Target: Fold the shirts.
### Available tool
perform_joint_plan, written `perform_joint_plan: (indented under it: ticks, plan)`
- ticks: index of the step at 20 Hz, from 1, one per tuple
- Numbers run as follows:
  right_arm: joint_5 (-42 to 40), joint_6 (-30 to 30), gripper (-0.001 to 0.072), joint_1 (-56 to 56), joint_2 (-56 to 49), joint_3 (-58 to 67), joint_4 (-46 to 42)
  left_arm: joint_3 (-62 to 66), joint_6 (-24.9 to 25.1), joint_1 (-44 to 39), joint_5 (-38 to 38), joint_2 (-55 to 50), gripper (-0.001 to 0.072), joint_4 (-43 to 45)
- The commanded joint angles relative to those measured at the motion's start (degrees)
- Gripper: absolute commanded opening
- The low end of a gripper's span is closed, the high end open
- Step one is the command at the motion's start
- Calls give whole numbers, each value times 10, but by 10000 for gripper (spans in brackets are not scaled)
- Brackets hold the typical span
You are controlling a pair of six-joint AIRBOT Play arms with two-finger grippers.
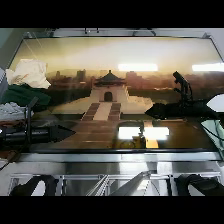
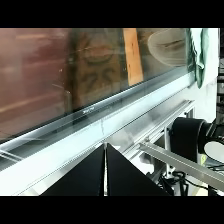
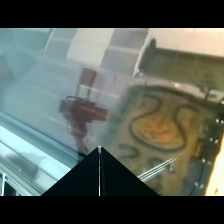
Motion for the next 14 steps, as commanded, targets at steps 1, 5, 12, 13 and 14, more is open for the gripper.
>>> perform_joint_plan:
  ticks: [1, 5, 12, 13, 14]
  plan:
    - [1, 0, 26, 0, 0, 0, 0, 0, 0, 0, 0, 0, 16, 0]
    - [1, 0, 26, 0, 0, 0, 0, 48, -8, 29, 7, 0, -1, 1]
    - [1, 0, 27, 0, 0, 0, 0, 370, 14, 240, 216, -93, 720, 161]
    - [1, 0, 26, 0, 0, 0, 0, 404, 27, 245, 247, -134, 720, 162]
    - [1, 0, 26, 0, -2, 0, 0, 444, 45, 244, 269, -186, 720, 164]
